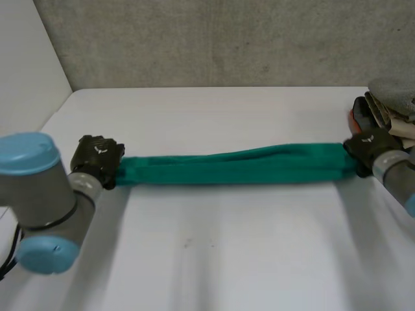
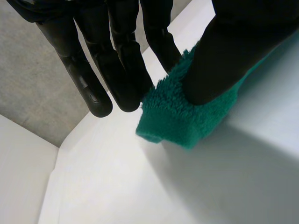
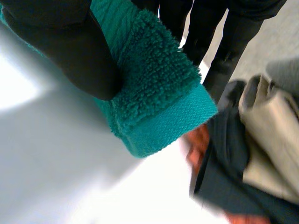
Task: Fold the laundry.
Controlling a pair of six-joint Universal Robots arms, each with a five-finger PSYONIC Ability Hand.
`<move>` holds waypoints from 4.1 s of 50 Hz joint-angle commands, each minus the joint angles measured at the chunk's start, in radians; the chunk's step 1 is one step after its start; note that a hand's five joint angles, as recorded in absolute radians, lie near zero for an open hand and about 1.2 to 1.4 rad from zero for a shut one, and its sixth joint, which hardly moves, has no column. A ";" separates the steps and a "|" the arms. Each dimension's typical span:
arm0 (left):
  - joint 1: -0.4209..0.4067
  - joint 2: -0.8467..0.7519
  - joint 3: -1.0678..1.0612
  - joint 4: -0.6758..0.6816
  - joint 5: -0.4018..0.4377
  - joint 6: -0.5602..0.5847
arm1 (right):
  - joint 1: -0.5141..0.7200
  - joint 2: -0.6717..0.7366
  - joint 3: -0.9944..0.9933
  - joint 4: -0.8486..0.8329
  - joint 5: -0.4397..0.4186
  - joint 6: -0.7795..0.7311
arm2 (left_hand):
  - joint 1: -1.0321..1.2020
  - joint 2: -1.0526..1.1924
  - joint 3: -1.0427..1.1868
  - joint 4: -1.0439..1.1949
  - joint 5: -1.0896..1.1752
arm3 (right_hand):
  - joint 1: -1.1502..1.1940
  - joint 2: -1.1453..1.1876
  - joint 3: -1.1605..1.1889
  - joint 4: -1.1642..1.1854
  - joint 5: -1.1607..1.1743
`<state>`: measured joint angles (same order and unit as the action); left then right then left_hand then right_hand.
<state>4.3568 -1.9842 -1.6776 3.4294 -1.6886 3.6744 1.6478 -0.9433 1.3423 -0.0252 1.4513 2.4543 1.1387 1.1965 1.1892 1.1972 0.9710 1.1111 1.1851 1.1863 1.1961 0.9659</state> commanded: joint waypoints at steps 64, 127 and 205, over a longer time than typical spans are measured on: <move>-0.072 0.348 -0.226 0.031 0.087 -0.126 | 0.709 -0.113 0.336 -0.455 -0.192 -0.180 | -0.840 -0.898 -0.891 -0.899 -0.847 | -0.937 -1.011 -1.012 -1.022 -0.966; -0.264 0.269 -0.174 0.105 -0.227 -0.077 | 0.547 -0.305 0.433 -0.326 0.129 -0.360 | -0.796 -0.854 -0.847 -0.854 -0.803 | 0.285 0.211 0.210 0.200 0.256; -0.424 0.093 -0.025 -0.065 -0.229 -0.197 | 0.501 -0.170 0.230 -0.091 -0.046 0.362 | -0.802 -0.860 -0.852 -0.860 -0.809 | -0.937 -1.011 -1.012 -1.022 -0.966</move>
<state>3.9260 -2.0023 -1.7159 3.3629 -1.9561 3.4789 2.1406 -1.0005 1.5073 -0.0500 1.4055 2.8506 0.3239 0.3135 0.3153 0.3067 0.1251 0.2317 0.2097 0.2136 0.2135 0.0506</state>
